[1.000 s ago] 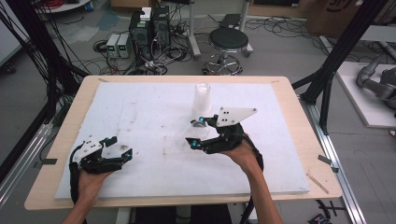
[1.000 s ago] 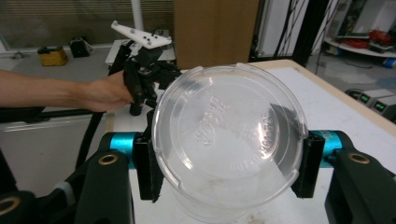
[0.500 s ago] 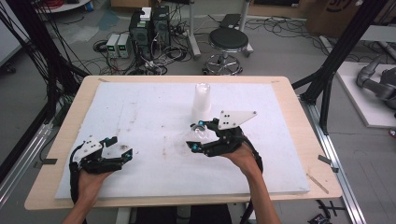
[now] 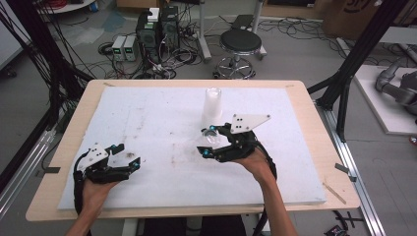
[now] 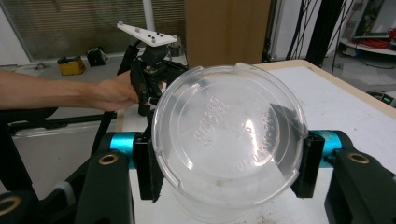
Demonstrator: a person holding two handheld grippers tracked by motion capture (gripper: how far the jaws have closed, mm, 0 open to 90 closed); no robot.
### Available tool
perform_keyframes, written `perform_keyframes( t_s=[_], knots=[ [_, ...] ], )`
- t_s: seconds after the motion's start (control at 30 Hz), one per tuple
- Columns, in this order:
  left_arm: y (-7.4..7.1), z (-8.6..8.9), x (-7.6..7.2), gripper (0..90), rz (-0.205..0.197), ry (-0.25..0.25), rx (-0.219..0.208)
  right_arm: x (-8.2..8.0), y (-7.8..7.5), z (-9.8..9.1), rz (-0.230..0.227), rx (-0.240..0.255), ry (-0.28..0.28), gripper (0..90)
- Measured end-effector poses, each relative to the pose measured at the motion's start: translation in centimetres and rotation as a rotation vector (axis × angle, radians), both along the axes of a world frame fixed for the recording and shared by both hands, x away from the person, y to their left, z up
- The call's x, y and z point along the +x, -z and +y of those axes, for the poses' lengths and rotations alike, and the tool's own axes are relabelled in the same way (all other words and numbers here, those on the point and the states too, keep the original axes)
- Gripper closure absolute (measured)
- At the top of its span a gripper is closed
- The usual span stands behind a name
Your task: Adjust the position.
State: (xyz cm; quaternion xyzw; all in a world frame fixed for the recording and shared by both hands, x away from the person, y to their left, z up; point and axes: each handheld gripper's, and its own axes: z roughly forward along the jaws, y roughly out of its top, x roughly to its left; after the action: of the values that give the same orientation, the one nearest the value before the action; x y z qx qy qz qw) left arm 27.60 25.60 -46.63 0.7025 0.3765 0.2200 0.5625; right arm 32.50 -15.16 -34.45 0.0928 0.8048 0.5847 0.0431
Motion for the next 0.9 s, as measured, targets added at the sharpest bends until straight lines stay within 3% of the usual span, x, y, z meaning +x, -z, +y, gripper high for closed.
perform_keyframes(
  t_s=[0.13, 0.17, 0.2, 0.23, 0.27, 0.3, 0.33, 0.37, 0.6, 0.7, 0.9],
  knots=[
    [-0.8, -0.1, -0.1, 14.9, -0.024, 0.03, -0.02, 0.1, 0.0, -0.2, 0.001, 0.012, -0.007, 41.9],
    [-1.1, -0.2, -0.1, 14.9, -0.031, 0.053, -0.032, 0.2, -0.1, -0.3, 0.003, 0.017, -0.008, 42.0],
    [-1.7, -0.1, -0.2, 14.9, -0.051, 0.114, -0.057, 0.2, -0.1, -0.4, 0.005, 0.022, -0.01, 41.9],
    [-1.7, -0.1, -0.2, 14.9, -0.051, 0.114, -0.057, 0.3, -0.1, -0.4, 0.005, 0.032, -0.011, 41.9],
    [-2.1, -0.1, -0.2, 14.9, -0.06, 0.15, -0.068, 0.3, -0.1, -0.5, 0.012, 0.038, -0.013, 42.0],
    [-2.9, -0.1, -0.2, 14.9, -0.087, 0.212, -0.076, 0.3, -0.2, -0.5, 0.012, 0.04, -0.018, 42.0],
    [-3.4, 0.0, -0.1, 14.9, -0.098, 0.243, -0.082, 0.3, -0.2, -0.5, 0.014, 0.041, -0.022, 42.0],
    [-3.4, 0.0, -0.1, 14.9, -0.098, 0.243, -0.082, 0.3, -0.2, -0.5, 0.012, 0.041, -0.027, 42.0],
    [-6.2, -0.3, 0.8, 14.5, -0.138, 0.407, -0.084, 0.2, -0.4, -0.5, 0.009, 0.047, -0.047, 42.0],
    [-7.1, -1.6, 1.5, 14.4, -0.154, 0.494, -0.083, 0.2, -0.6, -0.6, 0.009, 0.054, -0.058, 42.0],
    [-7.7, -4.5, 2.3, 14.3, -0.171, 0.581, -0.075, 0.2, -0.6, -0.4, 0.008, 0.061, -0.08, 42.1]
  ],
)
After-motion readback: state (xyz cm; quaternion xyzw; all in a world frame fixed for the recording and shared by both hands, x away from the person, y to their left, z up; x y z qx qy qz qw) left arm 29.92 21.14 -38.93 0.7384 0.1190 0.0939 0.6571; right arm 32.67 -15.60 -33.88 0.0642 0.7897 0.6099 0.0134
